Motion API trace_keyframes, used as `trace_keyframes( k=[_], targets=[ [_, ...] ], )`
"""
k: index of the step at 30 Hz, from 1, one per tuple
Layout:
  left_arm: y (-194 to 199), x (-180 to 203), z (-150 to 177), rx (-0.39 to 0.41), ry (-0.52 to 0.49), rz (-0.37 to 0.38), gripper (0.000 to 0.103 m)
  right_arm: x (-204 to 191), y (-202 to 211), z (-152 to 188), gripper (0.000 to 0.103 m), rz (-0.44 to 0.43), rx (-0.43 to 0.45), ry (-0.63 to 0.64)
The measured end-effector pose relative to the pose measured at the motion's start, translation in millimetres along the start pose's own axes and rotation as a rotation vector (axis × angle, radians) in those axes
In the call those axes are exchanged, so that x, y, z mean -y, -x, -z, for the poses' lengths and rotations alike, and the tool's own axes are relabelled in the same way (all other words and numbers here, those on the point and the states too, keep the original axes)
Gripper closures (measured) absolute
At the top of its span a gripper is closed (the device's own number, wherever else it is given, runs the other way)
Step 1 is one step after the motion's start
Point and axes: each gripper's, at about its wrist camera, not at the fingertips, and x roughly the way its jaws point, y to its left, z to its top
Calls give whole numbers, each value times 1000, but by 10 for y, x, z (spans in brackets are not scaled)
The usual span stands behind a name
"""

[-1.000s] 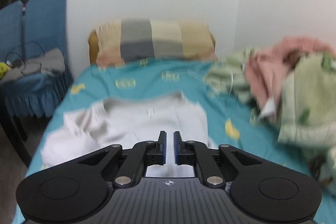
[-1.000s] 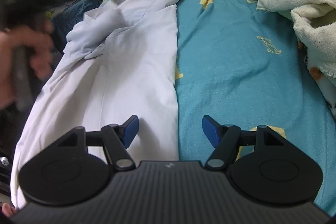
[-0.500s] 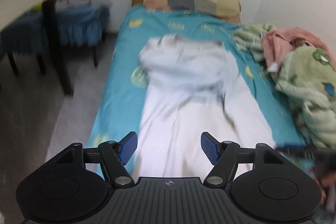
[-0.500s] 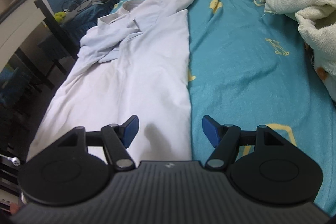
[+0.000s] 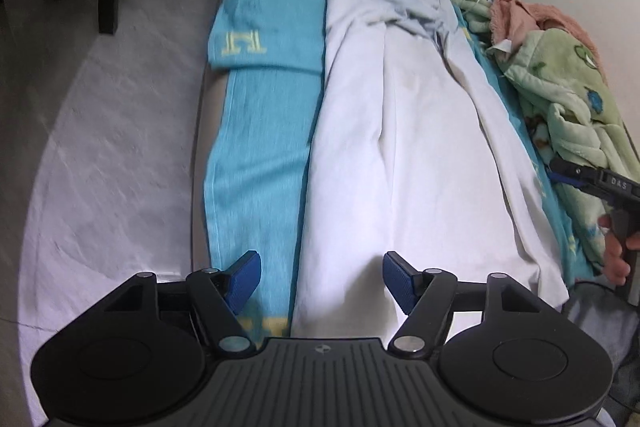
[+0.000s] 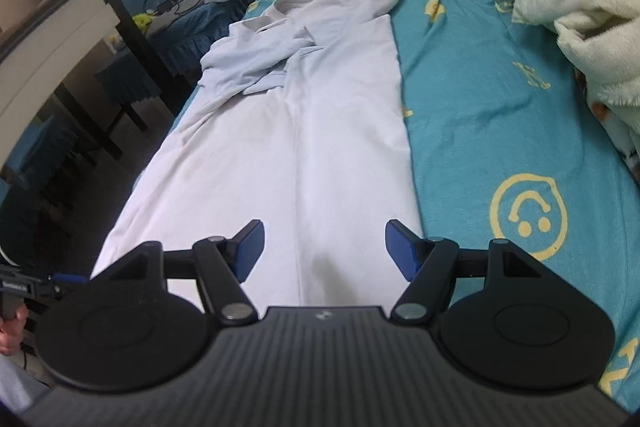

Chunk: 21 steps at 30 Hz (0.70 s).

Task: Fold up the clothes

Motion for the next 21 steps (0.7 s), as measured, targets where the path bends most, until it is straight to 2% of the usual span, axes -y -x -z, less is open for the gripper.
trace_keyframes(
  k=[1, 2, 3, 5, 6, 8, 11, 16, 21],
  targets=[
    [-6, -26, 41, -11, 5, 12, 37, -27, -11, 4, 34, 5, -1, 12],
    [-13, -38, 73, -20, 7, 22, 45, -49, -24, 7, 34, 10, -2, 22],
    [-15, -23, 86, -27, 4, 26, 57, -56, -36, 10, 34, 13, -4, 27],
    [1, 23, 99, -47, -6, 33, 73, -56, -58, 17, 34, 18, -8, 32],
    [5, 72, 95, -56, -21, 25, 84, -56, -69, 20, 34, 20, -11, 34],
    [63, 215, 82, -69, -70, -13, 98, -36, -84, 23, 34, 17, -15, 27],
    [179, 581, -5, -77, -164, -93, 101, -19, -84, 26, 34, 12, -14, 21],
    [427, 1523, -171, -72, -340, -199, 102, -5, -53, 29, 34, 2, -7, 21],
    [322, 2473, -125, -84, -456, -218, 102, 43, 6, 7, 34, -35, 9, -3]
  ],
)
